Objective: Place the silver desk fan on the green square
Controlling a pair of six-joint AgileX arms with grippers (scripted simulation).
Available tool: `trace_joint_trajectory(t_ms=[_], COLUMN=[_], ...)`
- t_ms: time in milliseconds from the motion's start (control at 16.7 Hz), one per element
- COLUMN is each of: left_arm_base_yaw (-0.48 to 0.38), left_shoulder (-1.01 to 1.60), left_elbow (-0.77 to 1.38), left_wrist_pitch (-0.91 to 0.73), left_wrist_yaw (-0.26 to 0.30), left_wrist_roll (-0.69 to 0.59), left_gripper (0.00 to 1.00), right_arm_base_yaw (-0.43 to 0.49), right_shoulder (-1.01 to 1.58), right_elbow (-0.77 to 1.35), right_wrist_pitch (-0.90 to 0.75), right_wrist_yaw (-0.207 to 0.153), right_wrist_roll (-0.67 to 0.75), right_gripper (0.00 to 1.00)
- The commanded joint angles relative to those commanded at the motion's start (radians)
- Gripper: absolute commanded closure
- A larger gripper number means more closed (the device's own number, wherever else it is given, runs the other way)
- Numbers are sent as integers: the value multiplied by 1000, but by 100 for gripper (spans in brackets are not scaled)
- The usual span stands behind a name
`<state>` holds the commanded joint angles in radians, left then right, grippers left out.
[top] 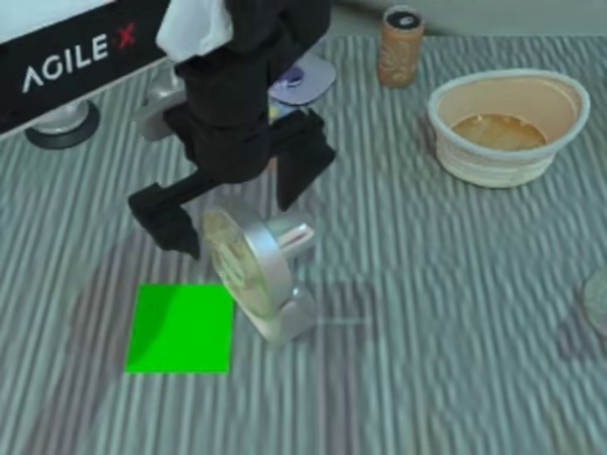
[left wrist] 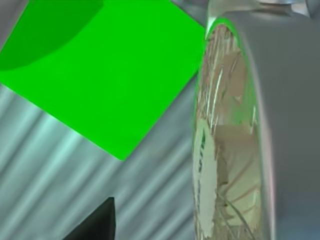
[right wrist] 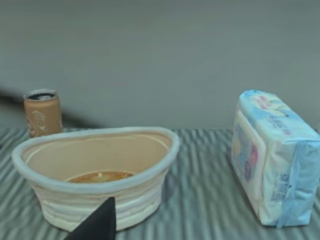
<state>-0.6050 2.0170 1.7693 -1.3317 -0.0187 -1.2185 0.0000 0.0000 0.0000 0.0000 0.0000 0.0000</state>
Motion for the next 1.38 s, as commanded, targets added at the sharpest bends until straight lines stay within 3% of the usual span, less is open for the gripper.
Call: trace_joint_trajectory(t_ms=[300, 1080, 1380], left_arm_base_yaw=[0, 0, 0], left_shoulder=[-1, -1, -1], left_elbow=[-23, -23, -23], left_wrist_pitch=[23, 23, 23], left_wrist_yaw=[0, 0, 0], left_wrist_roll=[-1, -1, -1], left_gripper=[0, 98, 100], right_arm_base_yaw=[0, 0, 0], right_shoulder=[0, 0, 0], right_elbow=[0, 0, 0], right_wrist_pitch=[0, 0, 0], right_wrist_yaw=[0, 0, 0], right_wrist_roll=[0, 0, 0], right_gripper=[0, 0, 0])
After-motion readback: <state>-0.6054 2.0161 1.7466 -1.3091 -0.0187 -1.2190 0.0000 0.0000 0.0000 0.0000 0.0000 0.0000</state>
